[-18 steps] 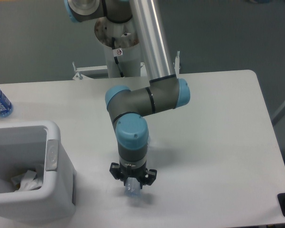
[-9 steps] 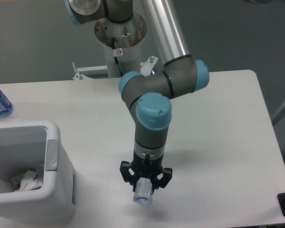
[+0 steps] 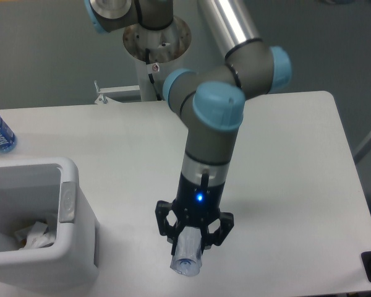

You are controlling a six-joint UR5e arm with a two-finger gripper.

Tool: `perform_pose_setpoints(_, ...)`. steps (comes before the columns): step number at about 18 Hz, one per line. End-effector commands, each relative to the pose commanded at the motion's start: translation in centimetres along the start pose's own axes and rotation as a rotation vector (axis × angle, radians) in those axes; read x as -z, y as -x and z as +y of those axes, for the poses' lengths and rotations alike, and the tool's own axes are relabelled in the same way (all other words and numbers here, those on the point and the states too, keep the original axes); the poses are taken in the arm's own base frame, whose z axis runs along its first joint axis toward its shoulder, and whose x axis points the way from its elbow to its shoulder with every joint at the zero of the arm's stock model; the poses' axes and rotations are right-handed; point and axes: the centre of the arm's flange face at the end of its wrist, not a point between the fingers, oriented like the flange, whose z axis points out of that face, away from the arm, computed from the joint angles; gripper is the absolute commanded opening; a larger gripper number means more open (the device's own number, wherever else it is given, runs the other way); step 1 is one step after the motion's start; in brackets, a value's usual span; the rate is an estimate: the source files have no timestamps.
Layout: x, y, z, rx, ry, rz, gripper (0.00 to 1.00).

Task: Place the trash in the trash can
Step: 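Carry the held bottle over the trash bin and lower it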

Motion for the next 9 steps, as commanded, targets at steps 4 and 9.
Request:
perform_pose_setpoints(4, 3.0, -1.9, -3.9, 0.025, -0.115, -0.012, 0.51)
perform_pose_setpoints(9, 7.9, -8.0, -7.6, -0.017, -0.203, 0.016, 0.51)
